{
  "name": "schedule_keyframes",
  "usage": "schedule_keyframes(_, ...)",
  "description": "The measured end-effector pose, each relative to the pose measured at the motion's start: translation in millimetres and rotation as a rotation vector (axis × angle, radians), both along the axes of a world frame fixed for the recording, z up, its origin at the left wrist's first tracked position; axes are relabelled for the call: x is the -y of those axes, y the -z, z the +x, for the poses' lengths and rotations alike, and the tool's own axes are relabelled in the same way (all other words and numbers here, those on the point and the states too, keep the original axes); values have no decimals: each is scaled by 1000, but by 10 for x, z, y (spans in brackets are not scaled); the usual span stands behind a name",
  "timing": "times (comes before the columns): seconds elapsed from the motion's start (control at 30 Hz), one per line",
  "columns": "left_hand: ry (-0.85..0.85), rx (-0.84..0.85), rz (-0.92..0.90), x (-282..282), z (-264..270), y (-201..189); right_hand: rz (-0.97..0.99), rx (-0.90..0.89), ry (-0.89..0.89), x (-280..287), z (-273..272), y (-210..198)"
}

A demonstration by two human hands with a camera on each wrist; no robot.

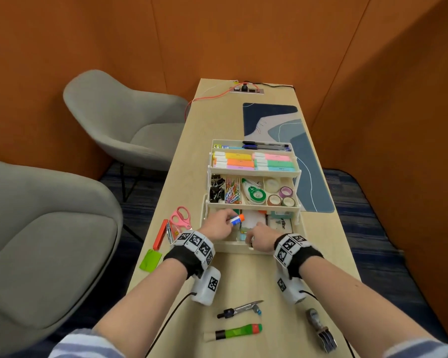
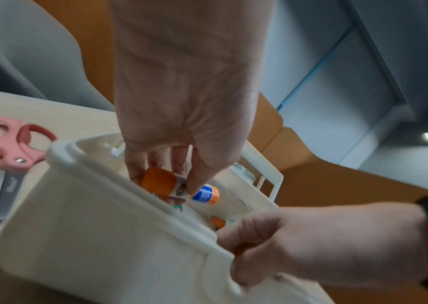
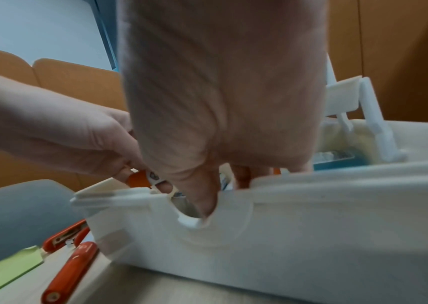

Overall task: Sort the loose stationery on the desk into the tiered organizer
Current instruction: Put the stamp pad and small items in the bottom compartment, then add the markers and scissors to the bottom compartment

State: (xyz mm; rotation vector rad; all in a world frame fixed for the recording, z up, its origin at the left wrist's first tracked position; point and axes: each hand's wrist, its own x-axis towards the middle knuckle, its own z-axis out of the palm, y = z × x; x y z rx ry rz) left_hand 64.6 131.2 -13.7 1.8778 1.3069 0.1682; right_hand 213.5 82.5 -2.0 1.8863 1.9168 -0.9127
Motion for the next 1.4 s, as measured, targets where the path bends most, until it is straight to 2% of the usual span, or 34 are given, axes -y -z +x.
schedule_keyframes(0.1,115,-69,22,-25,91,52,-59,-2,0,25,42,76)
schedule_keyframes(0.2,187,-110,51,0,248,72,-13,-42,36,130,99,75)
schedule_keyframes(0.33,226,-155,62,83,485,130,314,-130,190,445,193,-6)
schedule_keyframes(0.43,264,-217,81,119,608,134,614,-309,317,777,335,-55)
schedule_keyframes(0.5,279,-269,82,134,634,137,696,-379,375,1030,435,-111)
schedule_keyframes(0.63,328,-357,92,166,631,117,625,-309,442,1524,640,-121)
schedule_keyframes(0.7,339,-349,86,164,626,95,474,-145,452,1752,715,-49)
schedule_keyframes(0.77,352,-356,88,177,607,66,243,-4,432,1963,738,86)
schedule_keyframes(0.83,359,-361,109,200,580,53,63,24,420,2105,678,241)
schedule_keyframes(0.9,345,-341,125,224,545,52,46,45,427,2165,592,346)
schedule_keyframes(1.0,294,-263,158,262,431,-8,77,82,392,2095,582,350)
schedule_keyframes(1.03,274,-219,185,280,371,-52,53,32,392,2037,607,298)
schedule_keyframes(1.13,202,-66,294,359,99,-223,31,-297,402,1729,665,-55)
schedule_keyframes(1.2,125,27,359,421,-119,-335,160,-415,371,1397,627,-331)
schedule_keyframes(1.3,-7,143,378,508,-414,-414,471,-283,269,805,525,-512)
schedule_keyframes(1.4,-118,211,357,588,-660,-346,553,-62,157,320,477,-348)
